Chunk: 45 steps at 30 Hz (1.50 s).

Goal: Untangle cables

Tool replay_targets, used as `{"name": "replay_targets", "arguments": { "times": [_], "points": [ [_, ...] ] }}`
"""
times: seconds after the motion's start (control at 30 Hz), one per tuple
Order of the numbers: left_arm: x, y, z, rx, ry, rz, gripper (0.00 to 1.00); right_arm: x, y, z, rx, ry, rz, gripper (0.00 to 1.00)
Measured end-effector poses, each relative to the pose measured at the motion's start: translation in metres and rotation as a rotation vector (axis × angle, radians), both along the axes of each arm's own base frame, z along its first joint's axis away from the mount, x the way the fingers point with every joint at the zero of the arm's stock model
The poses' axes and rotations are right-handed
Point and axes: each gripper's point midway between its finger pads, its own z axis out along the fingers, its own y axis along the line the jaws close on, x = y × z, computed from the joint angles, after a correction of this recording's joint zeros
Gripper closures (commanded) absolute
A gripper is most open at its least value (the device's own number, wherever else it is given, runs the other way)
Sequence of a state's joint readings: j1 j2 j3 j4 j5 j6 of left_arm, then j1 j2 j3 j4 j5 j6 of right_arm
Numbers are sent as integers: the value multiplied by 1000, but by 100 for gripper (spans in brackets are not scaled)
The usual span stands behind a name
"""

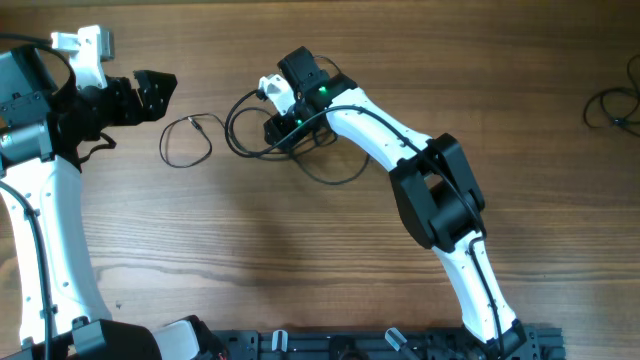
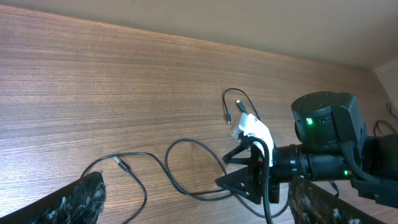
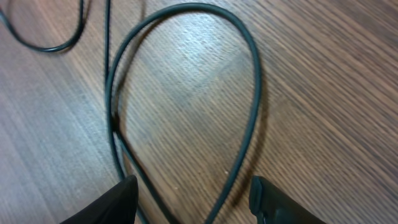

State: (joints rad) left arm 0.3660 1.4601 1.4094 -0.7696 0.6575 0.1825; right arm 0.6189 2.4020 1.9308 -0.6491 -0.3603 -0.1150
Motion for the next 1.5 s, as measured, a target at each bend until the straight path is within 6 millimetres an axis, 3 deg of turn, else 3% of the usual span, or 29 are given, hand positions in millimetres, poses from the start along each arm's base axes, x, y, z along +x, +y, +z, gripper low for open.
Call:
{"name": "replay_targets", "arguments": {
  "times": [0.57, 1.5],
  "points": [
    [0, -2, 1, -9, -3, -8, 4, 10, -11, -5, -58, -21, -82, 39],
    [0, -3, 2, -15, -6, -15, 2, 8, -10, -6, -67, -15, -93, 37]
  ]
}}
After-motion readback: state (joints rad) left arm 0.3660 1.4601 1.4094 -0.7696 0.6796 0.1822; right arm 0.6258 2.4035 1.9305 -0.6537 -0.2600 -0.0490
